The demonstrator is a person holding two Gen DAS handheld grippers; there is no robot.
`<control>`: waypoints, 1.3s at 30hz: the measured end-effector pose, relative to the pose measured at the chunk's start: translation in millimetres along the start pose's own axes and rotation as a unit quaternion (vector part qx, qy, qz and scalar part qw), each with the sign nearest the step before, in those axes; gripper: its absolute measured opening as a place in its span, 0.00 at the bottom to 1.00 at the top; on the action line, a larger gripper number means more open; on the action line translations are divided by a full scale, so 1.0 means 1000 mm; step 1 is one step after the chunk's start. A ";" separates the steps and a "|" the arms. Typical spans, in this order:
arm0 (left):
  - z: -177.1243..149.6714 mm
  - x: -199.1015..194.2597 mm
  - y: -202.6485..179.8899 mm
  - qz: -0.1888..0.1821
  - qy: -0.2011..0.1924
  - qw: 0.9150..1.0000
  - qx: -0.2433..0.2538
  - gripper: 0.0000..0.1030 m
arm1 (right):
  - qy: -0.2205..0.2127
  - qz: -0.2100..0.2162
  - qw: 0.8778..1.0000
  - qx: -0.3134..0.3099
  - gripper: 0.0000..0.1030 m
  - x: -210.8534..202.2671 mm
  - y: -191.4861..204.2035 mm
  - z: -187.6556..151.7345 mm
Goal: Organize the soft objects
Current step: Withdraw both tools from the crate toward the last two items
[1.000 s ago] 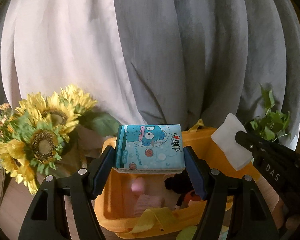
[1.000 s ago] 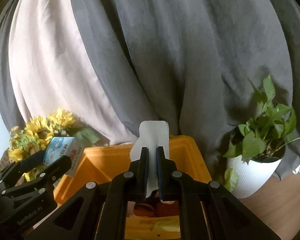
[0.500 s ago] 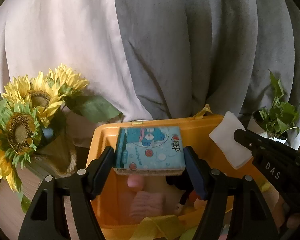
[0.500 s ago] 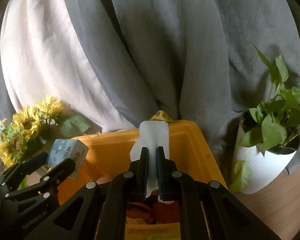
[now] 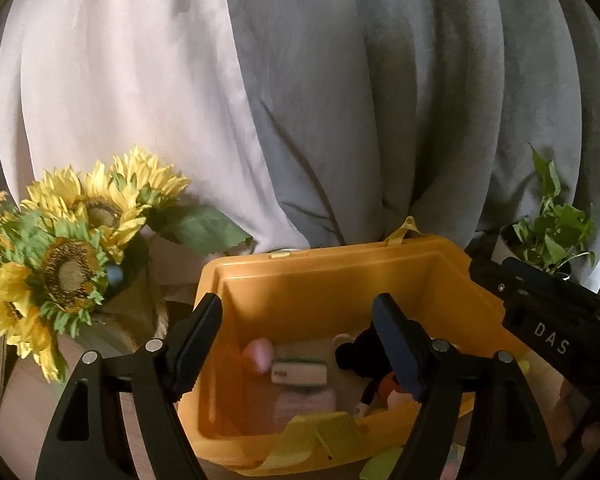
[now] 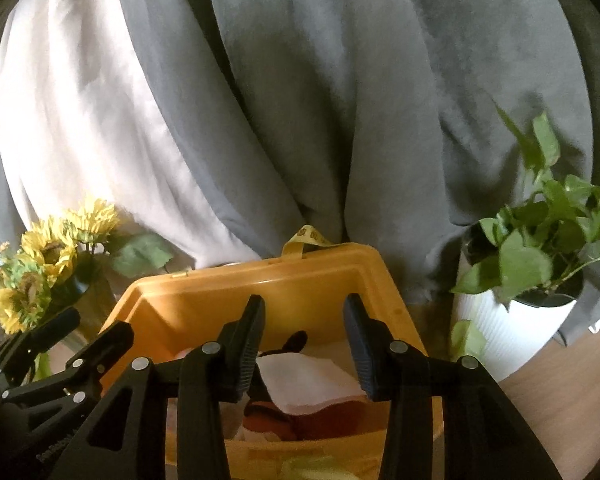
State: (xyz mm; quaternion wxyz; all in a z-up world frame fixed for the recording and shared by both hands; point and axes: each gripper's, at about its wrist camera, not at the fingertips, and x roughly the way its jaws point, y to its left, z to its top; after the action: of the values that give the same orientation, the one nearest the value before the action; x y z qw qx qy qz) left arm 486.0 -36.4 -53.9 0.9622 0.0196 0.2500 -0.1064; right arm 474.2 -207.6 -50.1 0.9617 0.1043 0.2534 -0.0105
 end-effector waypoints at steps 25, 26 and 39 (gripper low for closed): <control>-0.014 -0.086 -0.015 -0.022 -0.023 0.999 0.004 0.75 | -0.025 -0.017 0.999 0.014 0.48 -0.089 -0.006 -0.015; -0.016 -0.088 -0.015 -0.023 -0.022 1.000 0.004 0.75 | -0.025 -0.017 0.999 0.016 0.48 -0.092 -0.006 -0.017; -0.042 -0.111 -0.025 -0.030 0.000 0.999 0.017 0.75 | -0.008 -0.026 0.999 0.019 0.48 -0.121 -0.011 -0.045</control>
State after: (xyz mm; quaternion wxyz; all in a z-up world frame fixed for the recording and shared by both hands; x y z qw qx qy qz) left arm 366.2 -35.7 -36.0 0.9581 0.0285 0.2486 -0.1395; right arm 346.1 -212.9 -31.0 0.9609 0.1161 0.2479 -0.0411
